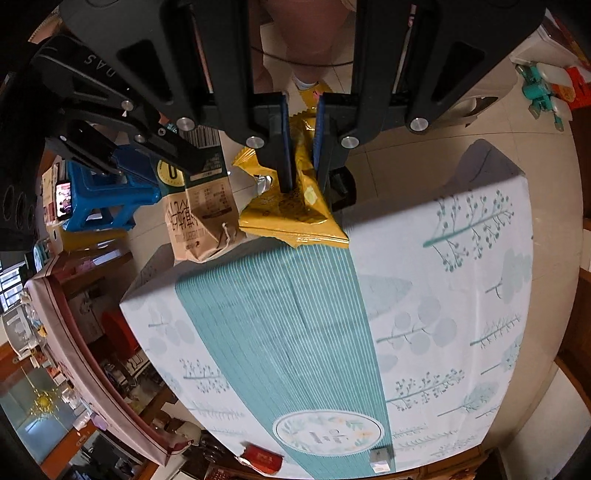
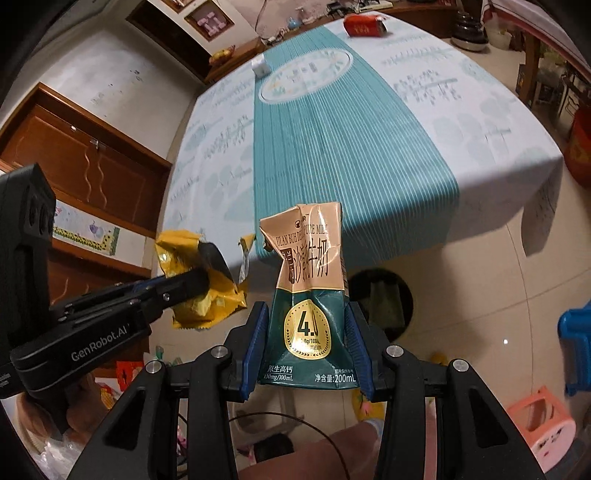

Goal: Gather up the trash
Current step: 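Lower both items under the table into the black bin and open both tools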

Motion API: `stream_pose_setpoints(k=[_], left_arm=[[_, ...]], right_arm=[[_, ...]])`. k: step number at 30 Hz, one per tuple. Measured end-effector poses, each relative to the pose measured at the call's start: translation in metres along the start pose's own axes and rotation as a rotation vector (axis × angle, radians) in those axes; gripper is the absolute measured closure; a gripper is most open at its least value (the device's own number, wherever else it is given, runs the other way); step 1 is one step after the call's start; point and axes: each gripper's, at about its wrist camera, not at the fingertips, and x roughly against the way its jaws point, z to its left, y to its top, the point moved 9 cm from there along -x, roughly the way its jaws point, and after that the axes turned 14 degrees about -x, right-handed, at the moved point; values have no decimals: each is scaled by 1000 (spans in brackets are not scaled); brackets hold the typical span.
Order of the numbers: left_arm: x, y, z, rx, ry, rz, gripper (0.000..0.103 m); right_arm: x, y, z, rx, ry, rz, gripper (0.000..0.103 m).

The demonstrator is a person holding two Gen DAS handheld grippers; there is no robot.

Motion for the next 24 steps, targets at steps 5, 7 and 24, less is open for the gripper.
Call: stream_pose_setpoints(k=[5,7,24], left_arm=[[-35,-17,-10,-24,31,27,95],[-54,-24,-11,-27,38,40,95],[-271,-73,5,42,82,92,95]], right_arm=[[-29,-8,-26,-53,4,34,61],[-47,-14,-40,-70,7,47,61],[-257,-46,-166,-106,-76,146,61]])
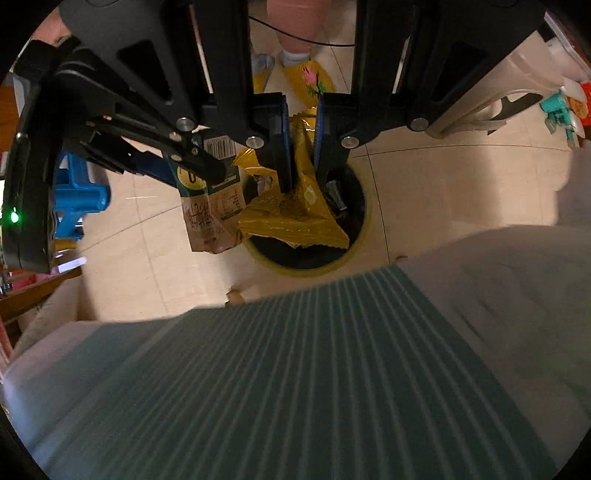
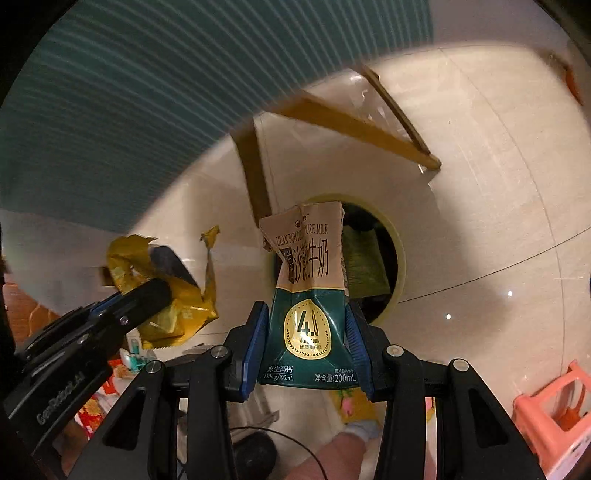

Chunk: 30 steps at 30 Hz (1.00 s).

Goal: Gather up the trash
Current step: 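Lower both items under the table into the black bin and open both tools, then raise both tools back above the table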

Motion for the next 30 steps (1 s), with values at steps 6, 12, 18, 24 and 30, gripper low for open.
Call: stream_pose_setpoints(k=[6,12,18,24,30], left_arm=[[-51,-6,4,-17,42,-25,95],[-76,-12,14,-5,74,-44,75],[-80,-22,24,28,77,-35,54],[-43,-30,12,12,74,-47,52],[23,-42,-2,-24,78,-61,52]], right_arm=[[-49,12,-4,42,11,-24,60],[-69,18,-2,96,49,-49,45],[-63,22,-9,92,34,-100,37],[-32,24,-12,72,29,-125,34],[23,7,-1,70,35,-144,30]])
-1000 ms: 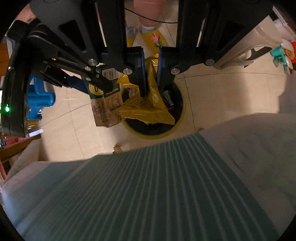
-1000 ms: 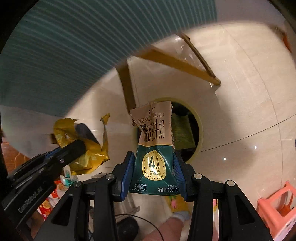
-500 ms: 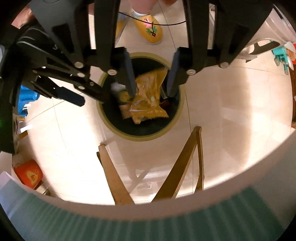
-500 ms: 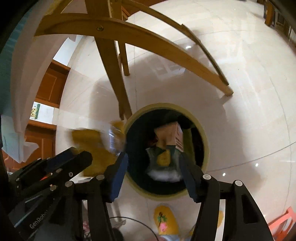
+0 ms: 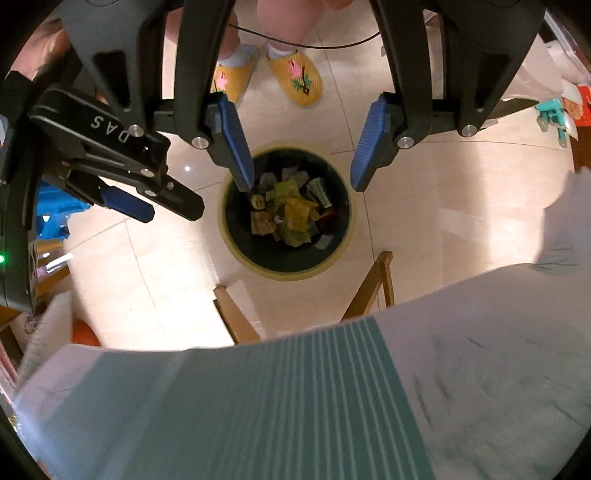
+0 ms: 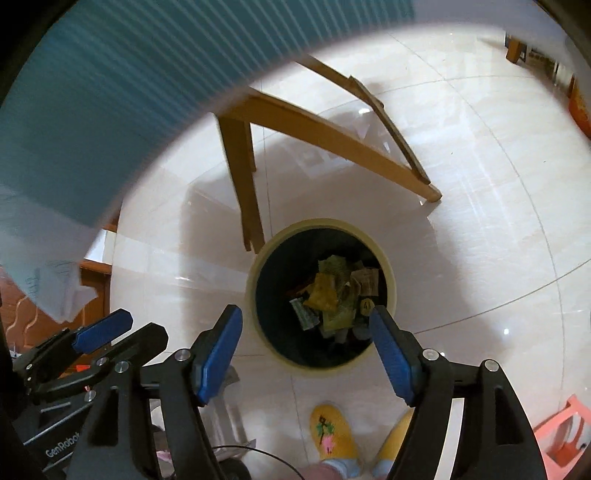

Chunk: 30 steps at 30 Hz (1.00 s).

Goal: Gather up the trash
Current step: 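Raise both tools back above the table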

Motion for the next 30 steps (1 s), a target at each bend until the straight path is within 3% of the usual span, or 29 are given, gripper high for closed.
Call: stream_pose_setpoints(k=[7,19,24,30], left_arm=[[104,15,-1,-31,0,-43,52],[276,73,3,-94,-9,-219,52],[339,102,6,-119,-5,-312,52],[385,130,20,-118,13,-373,52]], right_arm=[[100,-7,37,21,28,-34,29],[296,22,126,73,73,-244,28],[354,39,155,91,76,-335,28],[392,55,174,81,57,-393,28]])
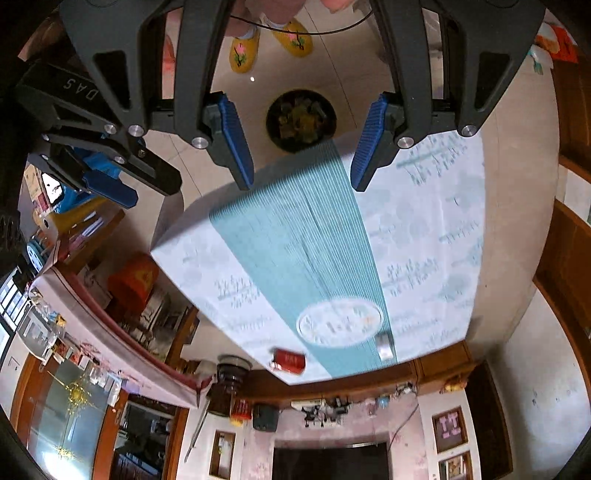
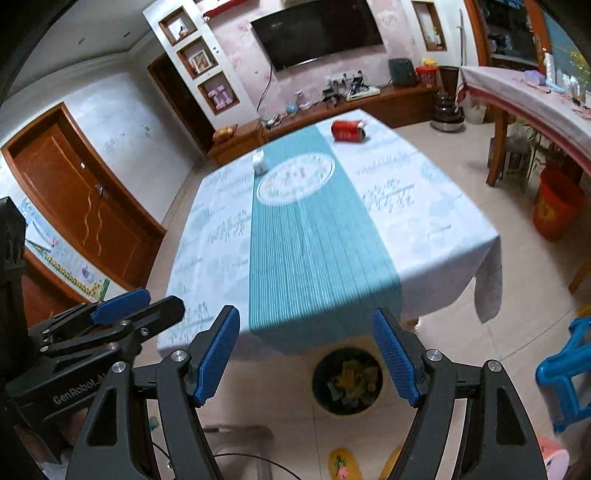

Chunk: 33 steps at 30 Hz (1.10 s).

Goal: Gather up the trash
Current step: 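Raise both tools back above the table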

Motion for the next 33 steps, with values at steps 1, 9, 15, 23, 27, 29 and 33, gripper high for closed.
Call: stream_pose_setpoints(k=[1,9,15,23,27,29,33], left_arm=[[4,6,3,-6,10,-7,52],[23,46,30,-21,57,-47,52],[17,72,50,-26,102,-50,52],[-39,117,74,19,121,14,52],[-84,144,85,49,121,51,52],[-110,161,92,69,128,73,52],[-166,191,101,116,113,158,52]], right_arm=[[6,4,7,2,-5,-7,28],[22,49,35,32,-30,-93,28],[17,88,44,33,-43,-124,28],[-34,156,51,89,-41,-119,28],[-83,197,44,97,-22,-80,28],[-110,218,38,101,-6,-50,28],[-164,265,20,90,-2,17,28]])
